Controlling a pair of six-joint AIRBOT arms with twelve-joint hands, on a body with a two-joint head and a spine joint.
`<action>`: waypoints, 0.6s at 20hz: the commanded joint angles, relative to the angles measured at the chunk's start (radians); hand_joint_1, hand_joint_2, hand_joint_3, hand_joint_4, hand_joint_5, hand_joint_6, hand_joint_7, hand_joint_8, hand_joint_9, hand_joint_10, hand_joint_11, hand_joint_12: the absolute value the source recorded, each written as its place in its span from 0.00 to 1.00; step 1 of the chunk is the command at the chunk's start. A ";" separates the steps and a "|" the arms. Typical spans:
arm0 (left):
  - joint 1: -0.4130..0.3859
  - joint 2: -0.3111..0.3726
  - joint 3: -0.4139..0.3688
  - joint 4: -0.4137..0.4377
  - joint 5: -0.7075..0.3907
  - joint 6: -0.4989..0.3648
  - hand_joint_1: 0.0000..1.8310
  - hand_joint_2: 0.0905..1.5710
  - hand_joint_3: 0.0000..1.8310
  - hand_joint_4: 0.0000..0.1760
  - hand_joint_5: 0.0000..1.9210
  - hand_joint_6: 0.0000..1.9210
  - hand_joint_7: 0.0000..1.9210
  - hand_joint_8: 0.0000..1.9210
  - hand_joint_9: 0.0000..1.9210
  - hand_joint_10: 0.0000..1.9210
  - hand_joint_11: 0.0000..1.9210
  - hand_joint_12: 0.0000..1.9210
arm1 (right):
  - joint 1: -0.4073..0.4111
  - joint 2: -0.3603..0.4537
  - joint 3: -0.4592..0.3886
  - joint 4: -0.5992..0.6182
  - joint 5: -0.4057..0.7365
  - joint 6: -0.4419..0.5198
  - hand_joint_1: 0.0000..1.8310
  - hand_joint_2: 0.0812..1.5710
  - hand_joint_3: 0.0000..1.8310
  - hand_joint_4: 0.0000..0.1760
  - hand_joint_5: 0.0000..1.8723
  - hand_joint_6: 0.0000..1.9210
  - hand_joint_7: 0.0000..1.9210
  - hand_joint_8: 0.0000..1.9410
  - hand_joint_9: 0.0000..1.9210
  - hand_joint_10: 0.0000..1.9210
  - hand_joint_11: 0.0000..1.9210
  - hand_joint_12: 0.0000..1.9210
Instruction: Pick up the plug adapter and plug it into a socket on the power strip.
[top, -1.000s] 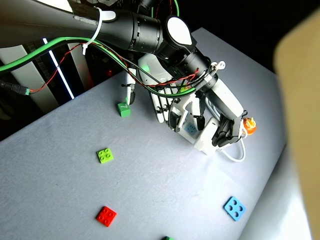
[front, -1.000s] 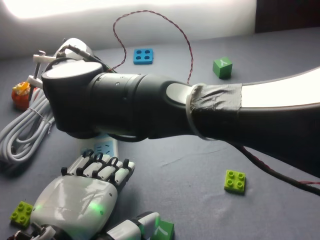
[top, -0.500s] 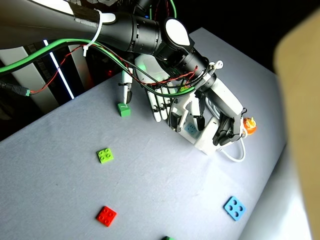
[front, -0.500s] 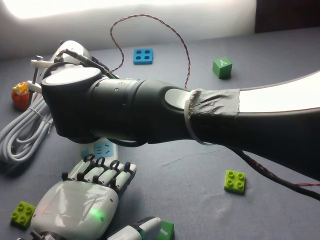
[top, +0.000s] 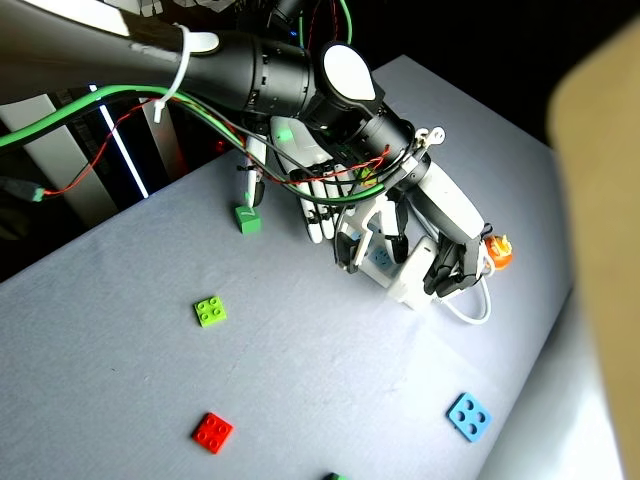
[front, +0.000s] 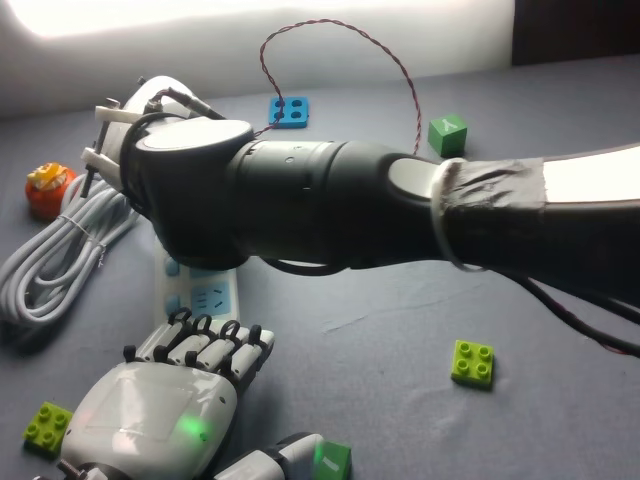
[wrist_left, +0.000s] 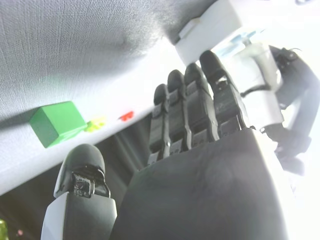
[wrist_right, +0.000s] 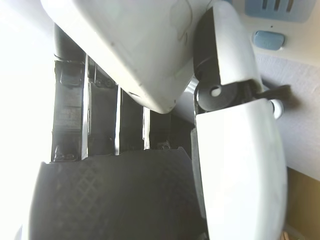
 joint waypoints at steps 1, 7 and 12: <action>-0.001 -0.003 0.009 0.045 -0.072 -0.006 0.00 0.78 0.00 0.00 0.12 0.00 0.14 0.00 0.14 0.00 0.00 0.36 | -0.001 0.011 -0.016 -0.007 -0.003 0.000 0.67 0.67 0.00 0.17 0.55 0.46 0.58 0.40 0.62 0.00 0.37 0.54; -0.005 -0.003 0.014 0.045 -0.064 -0.006 0.00 0.78 0.00 0.00 0.09 0.00 0.11 0.00 0.11 0.00 0.00 0.27 | 0.004 0.068 -0.053 -0.007 0.022 0.015 0.67 0.67 0.00 0.18 0.56 0.46 0.58 0.39 0.63 0.00 0.37 0.55; -0.011 -0.003 0.014 0.045 -0.056 -0.006 0.00 0.78 0.00 0.00 0.08 0.00 0.09 0.00 0.08 0.00 0.00 0.21 | -0.001 0.089 -0.062 -0.008 0.046 0.020 0.67 0.68 0.00 0.22 0.53 0.50 0.54 0.46 0.59 0.00 0.33 0.55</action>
